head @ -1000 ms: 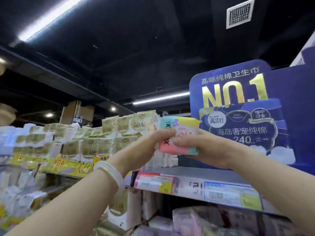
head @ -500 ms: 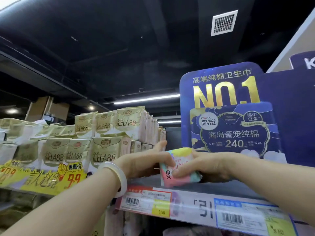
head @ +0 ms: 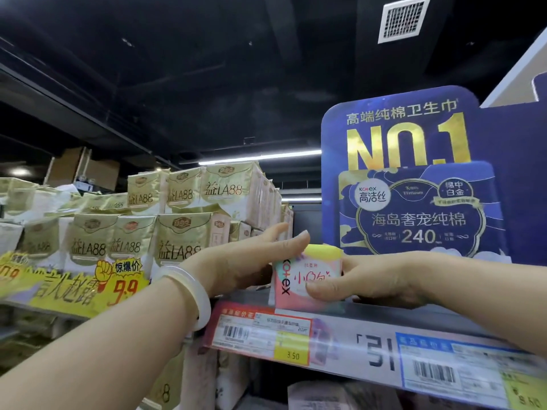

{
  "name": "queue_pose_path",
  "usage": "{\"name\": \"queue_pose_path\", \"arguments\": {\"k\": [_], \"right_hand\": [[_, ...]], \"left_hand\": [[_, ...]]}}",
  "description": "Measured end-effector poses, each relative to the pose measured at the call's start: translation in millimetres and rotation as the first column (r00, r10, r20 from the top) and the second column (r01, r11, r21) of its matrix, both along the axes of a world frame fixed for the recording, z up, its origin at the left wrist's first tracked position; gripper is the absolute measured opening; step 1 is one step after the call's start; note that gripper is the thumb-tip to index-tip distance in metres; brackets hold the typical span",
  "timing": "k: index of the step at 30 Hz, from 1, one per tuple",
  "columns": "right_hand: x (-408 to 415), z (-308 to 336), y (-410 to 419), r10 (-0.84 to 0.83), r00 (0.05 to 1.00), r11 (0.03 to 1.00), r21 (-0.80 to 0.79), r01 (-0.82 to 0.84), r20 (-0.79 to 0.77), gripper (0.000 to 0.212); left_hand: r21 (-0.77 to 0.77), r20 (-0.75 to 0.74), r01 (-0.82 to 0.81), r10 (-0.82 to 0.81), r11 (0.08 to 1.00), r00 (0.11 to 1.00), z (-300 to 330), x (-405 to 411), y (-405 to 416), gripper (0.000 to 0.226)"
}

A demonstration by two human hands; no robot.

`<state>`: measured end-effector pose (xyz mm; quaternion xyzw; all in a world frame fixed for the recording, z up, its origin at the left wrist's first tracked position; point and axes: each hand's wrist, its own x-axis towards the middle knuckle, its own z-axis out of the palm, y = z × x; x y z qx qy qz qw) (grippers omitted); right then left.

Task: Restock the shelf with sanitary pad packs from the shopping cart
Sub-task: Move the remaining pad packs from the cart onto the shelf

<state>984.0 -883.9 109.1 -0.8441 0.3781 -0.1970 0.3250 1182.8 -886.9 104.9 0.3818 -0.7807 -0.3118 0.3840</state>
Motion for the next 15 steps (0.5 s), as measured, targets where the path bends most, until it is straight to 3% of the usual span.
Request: {"name": "queue_pose_path", "arguments": {"k": [3, 6, 8, 10, 12, 15], "right_hand": [[-2.9, 1.5, -2.2, 0.031, 0.999, 0.999, 0.035, -0.03, -0.039, 0.074], [-8.5, 7.6, -10.0, 0.025, 0.994, 0.997, 0.071, -0.017, -0.11, 0.101], [-11.9, 14.4, -11.2, -0.004, 0.987, 0.996, 0.088, 0.018, -0.161, 0.109], [-12.7, 18.6, -8.5, -0.013, 0.977, 0.994, 0.104, 0.035, -0.214, 0.099], [-7.6, 18.1, -8.2, -0.002, 0.967, 0.994, 0.104, 0.029, -0.255, 0.086], [7.9, 13.2, -11.7, 0.019, 0.965, 0.997, 0.077, 0.001, -0.26, 0.089]], "left_hand": [[-0.104, 0.079, -0.096, 0.104, 0.99, 0.991, 4.7, 3.7, 4.5, 0.131], [-0.246, 0.168, -0.176, 0.221, 0.953, 0.961, 14.9, 7.4, 17.6, 0.125], [-0.319, 0.307, -0.196, 0.297, 0.927, 0.904, 20.4, 5.8, 28.1, 0.124], [-0.359, 0.454, -0.224, 0.379, 0.906, 0.806, 22.8, 0.5, 37.0, 0.12], [-0.337, 0.547, -0.239, 0.396, 0.911, 0.737, 27.2, -3.1, 41.3, 0.1], [-0.308, 0.638, -0.189, 0.35, 0.932, 0.686, 36.6, -4.6, 43.4, 0.059]]}}
